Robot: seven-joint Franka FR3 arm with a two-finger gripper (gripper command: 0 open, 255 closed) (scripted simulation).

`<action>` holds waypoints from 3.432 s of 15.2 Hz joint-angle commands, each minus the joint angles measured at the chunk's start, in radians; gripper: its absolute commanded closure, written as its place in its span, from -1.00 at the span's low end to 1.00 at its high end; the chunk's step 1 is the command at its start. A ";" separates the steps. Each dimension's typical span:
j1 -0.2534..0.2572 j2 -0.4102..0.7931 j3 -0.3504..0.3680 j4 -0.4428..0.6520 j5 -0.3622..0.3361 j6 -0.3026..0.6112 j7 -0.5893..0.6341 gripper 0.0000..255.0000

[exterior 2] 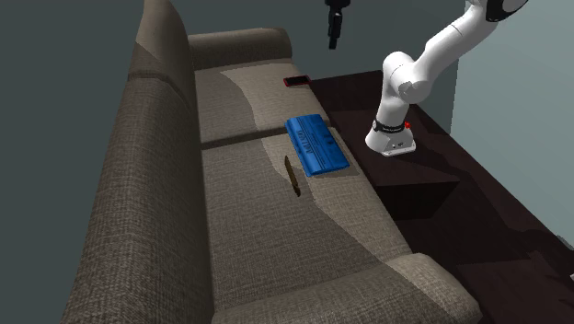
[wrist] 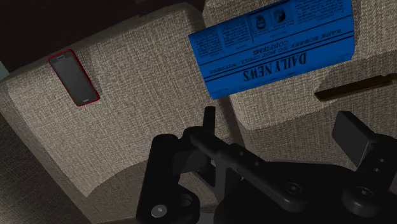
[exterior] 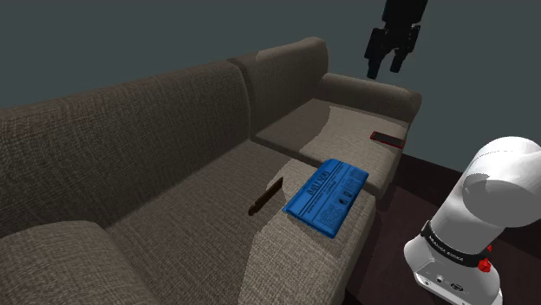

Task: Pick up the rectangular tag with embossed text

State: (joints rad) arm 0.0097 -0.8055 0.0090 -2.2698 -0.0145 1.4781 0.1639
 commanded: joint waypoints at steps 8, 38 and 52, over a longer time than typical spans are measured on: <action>-0.038 0.009 0.123 -0.191 0.104 0.210 0.273 -1.00; -0.252 0.882 0.564 -0.229 -0.046 1.157 1.404 -1.00; -0.246 0.922 0.551 -0.232 -0.093 1.192 1.437 1.00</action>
State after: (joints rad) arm -0.2368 0.1151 0.5604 -2.5022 -0.1064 2.6705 1.6002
